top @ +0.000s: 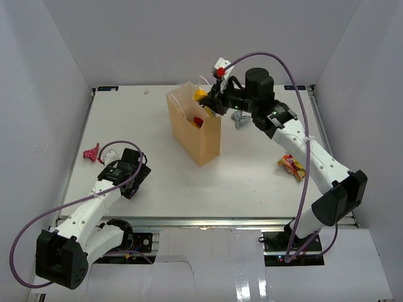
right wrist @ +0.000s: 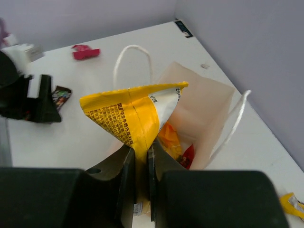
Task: Place the snacks into the paper bag
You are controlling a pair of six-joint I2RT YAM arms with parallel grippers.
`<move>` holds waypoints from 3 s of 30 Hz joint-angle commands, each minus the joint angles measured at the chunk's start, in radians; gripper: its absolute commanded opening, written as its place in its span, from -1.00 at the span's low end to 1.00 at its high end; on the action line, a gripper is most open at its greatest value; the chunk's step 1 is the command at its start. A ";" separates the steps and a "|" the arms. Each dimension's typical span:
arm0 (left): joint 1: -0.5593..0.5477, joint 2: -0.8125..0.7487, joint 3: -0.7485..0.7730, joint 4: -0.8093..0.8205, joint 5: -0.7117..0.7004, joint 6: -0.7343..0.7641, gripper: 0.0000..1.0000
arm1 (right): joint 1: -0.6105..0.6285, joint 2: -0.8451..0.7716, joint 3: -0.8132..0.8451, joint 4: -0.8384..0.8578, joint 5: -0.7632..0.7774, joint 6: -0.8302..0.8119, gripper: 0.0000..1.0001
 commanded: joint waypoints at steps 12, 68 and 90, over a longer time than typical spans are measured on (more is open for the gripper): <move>0.008 -0.025 0.035 -0.167 -0.128 -0.113 0.87 | 0.194 0.121 -0.006 0.306 0.736 0.059 -0.08; 0.306 -0.025 0.148 0.967 1.082 0.420 -0.87 | -0.513 -0.342 -0.654 0.021 -0.173 -0.157 0.86; 0.024 0.373 0.690 0.930 0.883 0.494 -0.65 | -0.541 -0.370 -0.690 0.042 -0.140 -0.140 0.86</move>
